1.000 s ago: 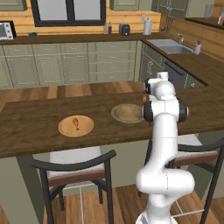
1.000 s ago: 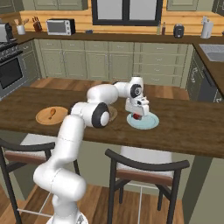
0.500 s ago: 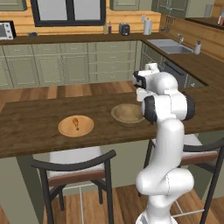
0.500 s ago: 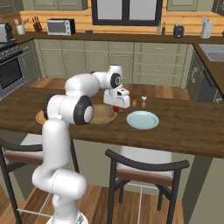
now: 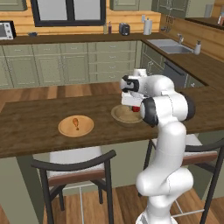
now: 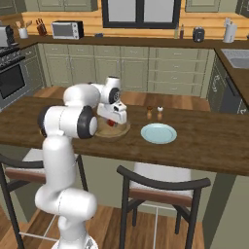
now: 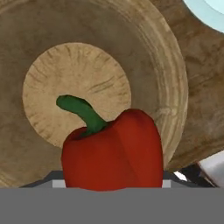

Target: Pick the chicken drumstick and bell pepper from their plates and place them in the bowl. Then put the bowl in the fridge.

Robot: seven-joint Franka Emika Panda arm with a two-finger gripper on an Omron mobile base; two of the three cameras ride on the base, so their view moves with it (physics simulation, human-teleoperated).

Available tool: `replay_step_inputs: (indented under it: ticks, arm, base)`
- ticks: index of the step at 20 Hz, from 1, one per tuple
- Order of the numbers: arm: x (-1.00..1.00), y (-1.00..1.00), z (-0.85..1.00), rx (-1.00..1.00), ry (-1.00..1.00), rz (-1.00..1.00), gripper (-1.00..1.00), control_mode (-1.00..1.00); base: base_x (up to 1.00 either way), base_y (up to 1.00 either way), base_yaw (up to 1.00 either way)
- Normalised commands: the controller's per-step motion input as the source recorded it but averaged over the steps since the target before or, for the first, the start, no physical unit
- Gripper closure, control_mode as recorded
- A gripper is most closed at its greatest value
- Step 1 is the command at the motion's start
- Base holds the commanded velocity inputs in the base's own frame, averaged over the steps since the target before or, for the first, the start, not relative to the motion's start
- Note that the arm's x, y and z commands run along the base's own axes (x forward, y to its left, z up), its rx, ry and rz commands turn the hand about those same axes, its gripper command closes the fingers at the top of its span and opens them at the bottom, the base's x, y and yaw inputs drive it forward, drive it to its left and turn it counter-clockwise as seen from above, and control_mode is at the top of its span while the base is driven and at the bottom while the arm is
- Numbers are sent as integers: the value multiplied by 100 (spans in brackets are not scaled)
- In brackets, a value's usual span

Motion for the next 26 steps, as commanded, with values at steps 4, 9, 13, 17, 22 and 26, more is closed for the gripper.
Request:
replay_step_inputs:
  ticks: [4,9,13,17,22,26]
  arm:
    - [66,44,-39,9,0,4,100,-100]
    - [13,32,-38,1,0,7,100,-100]
    - [2,2,-41,0,0,7,-100,-100]
    - [14,0,-38,0,1,9,-100,-100]
    - [6,6,15,0,-1,13,-100,-100]
    - [-20,19,98,0,-3,10,-100,-100]
  base:
    - [0,0,0]
    - [0,0,0]
    - [0,0,0]
    - [0,0,0]
    - [0,0,0]
    - [0,0,0]
